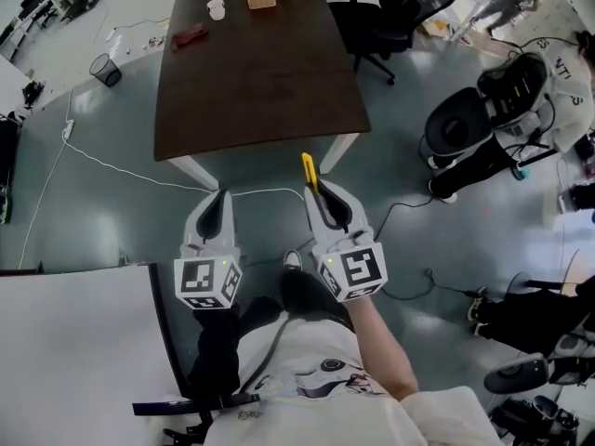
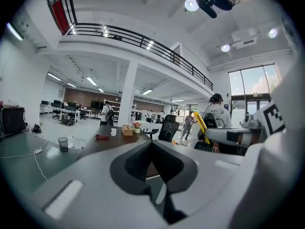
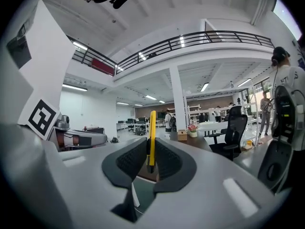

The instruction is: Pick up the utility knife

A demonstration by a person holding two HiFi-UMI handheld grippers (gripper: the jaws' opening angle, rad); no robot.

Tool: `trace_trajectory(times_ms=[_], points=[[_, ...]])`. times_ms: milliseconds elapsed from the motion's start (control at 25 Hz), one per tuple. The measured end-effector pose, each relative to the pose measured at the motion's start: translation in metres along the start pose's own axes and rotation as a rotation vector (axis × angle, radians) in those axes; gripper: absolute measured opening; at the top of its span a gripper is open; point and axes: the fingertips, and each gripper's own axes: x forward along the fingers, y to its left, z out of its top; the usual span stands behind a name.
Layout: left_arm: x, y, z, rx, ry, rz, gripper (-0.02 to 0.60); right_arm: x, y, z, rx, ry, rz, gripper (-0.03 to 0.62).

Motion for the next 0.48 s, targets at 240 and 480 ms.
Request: trace_trajectory(times_ms=[240, 480], points=[[-0.064, -0.005, -0.019, -0.014, 0.005, -0.021, -0.002, -0.041, 0.043, -0.009, -0.007, 0.001, -0.032, 0.052], [-0.129, -0.016, -0.038, -0.025, 0.022, -0.013, -0.002, -0.088, 0.095, -0.018, -0.011, 0.01, -0.032, 0.052]])
